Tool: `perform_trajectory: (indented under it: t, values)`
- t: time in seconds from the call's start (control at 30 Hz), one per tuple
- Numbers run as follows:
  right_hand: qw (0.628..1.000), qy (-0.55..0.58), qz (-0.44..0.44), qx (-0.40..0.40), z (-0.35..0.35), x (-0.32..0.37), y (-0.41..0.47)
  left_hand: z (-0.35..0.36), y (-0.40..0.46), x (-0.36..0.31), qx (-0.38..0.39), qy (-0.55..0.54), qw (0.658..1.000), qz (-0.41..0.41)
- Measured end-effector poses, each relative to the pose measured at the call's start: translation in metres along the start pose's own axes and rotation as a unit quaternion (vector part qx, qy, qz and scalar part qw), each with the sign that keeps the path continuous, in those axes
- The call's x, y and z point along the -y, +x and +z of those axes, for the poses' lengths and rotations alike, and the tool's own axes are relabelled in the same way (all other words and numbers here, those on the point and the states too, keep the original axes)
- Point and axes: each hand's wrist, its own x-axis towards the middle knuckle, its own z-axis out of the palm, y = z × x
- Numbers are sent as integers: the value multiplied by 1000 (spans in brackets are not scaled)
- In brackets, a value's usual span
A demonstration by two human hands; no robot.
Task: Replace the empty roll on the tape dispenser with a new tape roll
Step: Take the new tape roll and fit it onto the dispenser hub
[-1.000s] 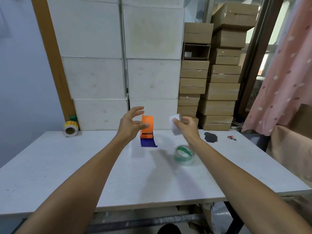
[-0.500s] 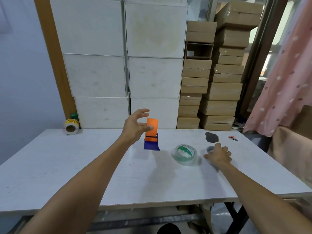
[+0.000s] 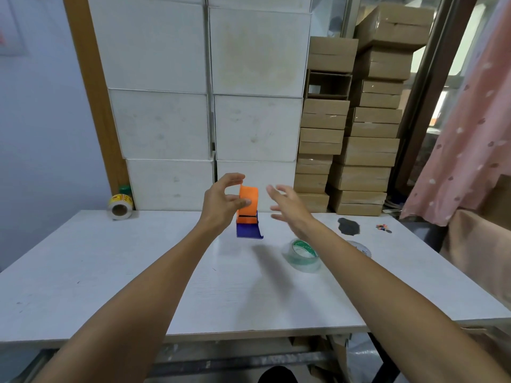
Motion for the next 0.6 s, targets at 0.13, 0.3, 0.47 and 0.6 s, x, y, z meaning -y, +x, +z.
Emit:
perform_trajectory:
  t: [0.13,0.3,0.47,0.6]
  values:
    - [988,108,67,88,26,6,-4,4,-6,0,-7,1,1000,12]
    - [980,175,65,75,33,2,-4,3,-5,3,6,-21,1000,-7]
    - [977,200,45,60,30,2,-4,3,-4,3,-3,4,1000,-26]
    - [975,209,28,72,29,7,-6,3,-9,4,55,-24,995,-76]
